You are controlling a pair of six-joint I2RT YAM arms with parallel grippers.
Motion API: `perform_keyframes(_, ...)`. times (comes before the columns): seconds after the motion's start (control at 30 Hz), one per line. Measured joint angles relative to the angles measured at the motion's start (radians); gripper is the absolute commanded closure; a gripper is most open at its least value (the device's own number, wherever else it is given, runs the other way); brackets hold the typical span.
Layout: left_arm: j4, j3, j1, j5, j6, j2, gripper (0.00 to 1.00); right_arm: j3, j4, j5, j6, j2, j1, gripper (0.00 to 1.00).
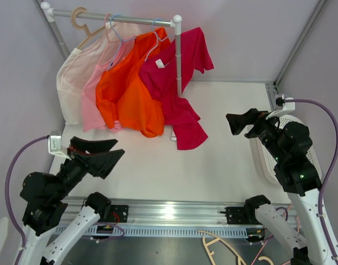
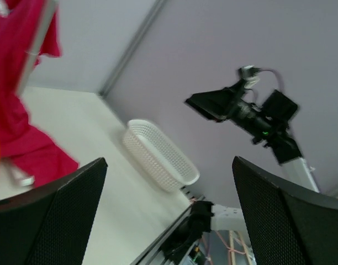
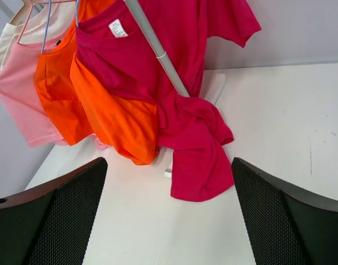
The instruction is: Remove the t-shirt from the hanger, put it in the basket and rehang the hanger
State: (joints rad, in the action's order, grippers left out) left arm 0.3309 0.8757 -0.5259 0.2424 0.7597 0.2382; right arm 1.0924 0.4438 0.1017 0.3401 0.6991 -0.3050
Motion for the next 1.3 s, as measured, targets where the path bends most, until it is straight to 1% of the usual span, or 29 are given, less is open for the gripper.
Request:
perform_keyframes(0.07, 0.093, 0.072, 0.0, -0.064, -0.025, 0.076, 0.01, -0.002, 0.002, -0.007, 0.0, -0.005, 0.0, 0.0)
perform_keyframes(0.13, 0.2, 0.155, 0.0, -0.142, -0.06, 0.192, 0.0, -0.006, 0.006, -0.016, 0.0, -0.013, 0.0, 0.01)
perform_keyframes(0.2, 0.234, 0.191, 0.0, -0.171, -0.109, 0.287, 0.0, -0.02, 0.006, -0.025, 0.0, -0.033, 0.0, 0.01)
perform_keyframes(0.27, 0.227, 0.171, 0.0, -0.172, -0.161, 0.328, 0.0, -0.04, 0.009, -0.033, -0.001, -0.054, 0.0, 0.01)
perform_keyframes(0.37, 0.171, 0.113, 0.0, -0.2, -0.248, 0.348, 0.01, -0.048, 0.017, -0.038, -0.001, -0.077, 0.0, 0.0)
perform_keyframes(0.43, 0.114, 0.129, 0.0, -0.25, -0.311, 0.389, 0.01, -0.048, 0.016, -0.037, -0.001, -0.079, 0.0, 0.01)
perform_keyframes(0.5, 0.086, 0.234, 0.0, -0.293, -0.371, 0.507, 0.0, -0.048, 0.018, -0.035, -0.001, -0.078, 0.0, 0.0)
perform_keyframes(0.57, 0.038, 0.39, 0.002, -0.311, -0.429, 0.686, 0.01, -0.051, 0.018, -0.032, -0.001, -0.079, 0.0, 0.01)
perform_keyframes(0.67, -0.042, 0.628, 0.008, -0.296, -0.506, 0.947, 0.0, -0.058, 0.021, -0.032, -0.001, -0.085, 0.0, 0.0)
perform_keyframes(0.77, -0.095, 0.706, 0.024, -0.241, -0.57, 1.101, 0.01, -0.06, 0.031, -0.024, -0.001, -0.092, 0.0, 0.0)
perform_keyframes(0.87, -0.139, 0.716, 0.051, -0.183, -0.624, 1.189, 0.01, -0.06, 0.031, -0.009, -0.001, -0.103, 0.0, 0.0)
perform_keyframes(0.97, -0.155, 0.809, 0.085, -0.138, -0.661, 1.295, 0.01, -0.06, 0.031, 0.004, -0.001, -0.108, 0.0, 0.0)
perform_keyframes(1.03, -0.195, 0.874, 0.098, -0.129, -0.686, 1.358, 0.0, -0.06, 0.031, 0.015, -0.001, -0.107, 0.0, 0.0)
perform_keyframes(1.23, -0.354, 0.871, 0.107, -0.126, -0.724, 1.401, 0.01, -0.06, 0.032, 0.031, -0.003, -0.107, 0.0, 0.0)
perform_keyframes(1.3, -0.392, 0.884, 0.108, -0.126, -0.725, 1.423, 0.04, -0.058, 0.037, 0.031, -0.006, -0.107, 0.0, 0.0)
